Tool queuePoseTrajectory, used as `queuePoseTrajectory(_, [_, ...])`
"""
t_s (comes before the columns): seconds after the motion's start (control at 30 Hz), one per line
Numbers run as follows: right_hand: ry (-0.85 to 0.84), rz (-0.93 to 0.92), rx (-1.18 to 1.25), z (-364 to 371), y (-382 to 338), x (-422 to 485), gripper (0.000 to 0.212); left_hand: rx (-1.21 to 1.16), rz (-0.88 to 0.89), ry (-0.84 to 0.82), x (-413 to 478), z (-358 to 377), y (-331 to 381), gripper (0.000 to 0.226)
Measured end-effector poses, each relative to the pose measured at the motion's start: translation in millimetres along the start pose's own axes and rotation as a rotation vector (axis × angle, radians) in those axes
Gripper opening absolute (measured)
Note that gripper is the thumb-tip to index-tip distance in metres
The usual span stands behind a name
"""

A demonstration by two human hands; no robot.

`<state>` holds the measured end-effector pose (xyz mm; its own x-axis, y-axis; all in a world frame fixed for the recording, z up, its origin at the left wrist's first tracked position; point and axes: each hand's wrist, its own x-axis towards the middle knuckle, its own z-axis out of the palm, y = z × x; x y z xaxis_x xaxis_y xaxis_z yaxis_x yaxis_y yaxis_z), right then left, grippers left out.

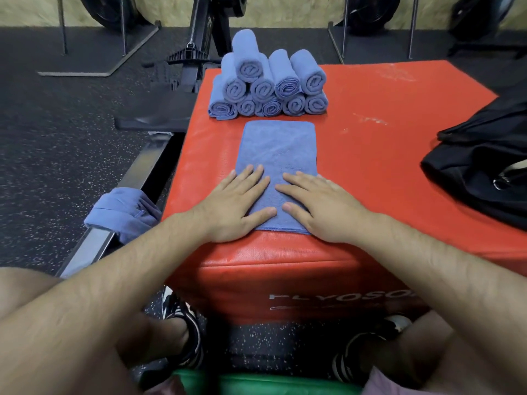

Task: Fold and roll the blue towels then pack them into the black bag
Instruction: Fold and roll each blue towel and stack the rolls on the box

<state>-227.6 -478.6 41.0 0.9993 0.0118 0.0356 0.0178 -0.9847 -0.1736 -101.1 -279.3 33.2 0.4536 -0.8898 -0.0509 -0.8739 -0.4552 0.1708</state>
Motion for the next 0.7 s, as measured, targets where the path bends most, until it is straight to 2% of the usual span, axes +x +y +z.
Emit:
queuePoseTrajectory(0.07, [-0.028,0.005,-0.027,-5.4,3.7,-2.2,0.054,-0.033,0.105,0.045,-7.1,-4.6,-0.6,0.089])
queuePoseTrajectory(0.13, [-0.027,0.009,-0.049,-10.5,7.0,-5.9,0.051,-0.072,0.219,0.133,-13.4,-8.7,-0.7,0.071])
queuePoseTrajectory(0.2, [0.040,-0.034,-0.030,-16.1,6.3,-9.9,0.039,-0.077,0.291,0.216,-16.4,-10.5,-0.3,0.050])
queuePoseTrajectory(0.27, [0.100,-0.097,0.013,-20.3,1.9,-13.0,0.023,-0.100,0.324,0.234,-17.3,-11.4,1.4,0.039])
queuePoseTrajectory(0.37, [0.062,-0.157,0.041,-21.6,-3.7,-15.8,0.029,-0.076,0.366,0.262,-15.7,-10.9,2.5,0.030])
queuePoseTrajectory(0.47, [0.019,-0.180,-0.017,-18.3,-3.1,-19.2,0.038,-0.010,0.362,0.306,-13.6,-7.6,5.8,0.026])
queuePoseTrajectory(0.63, [0.040,-0.204,-0.016,-25.6,-0.7,-24.9,0.032,-0.029,0.265,0.295,-10.8,-7.9,12.5,0.029])
queuePoseTrajectory(0.7, [0.037,-0.195,-0.026,-29.1,0.5,-28.2,0.039,-0.063,0.232,0.286,-10.5,-9.0,11.6,0.026])
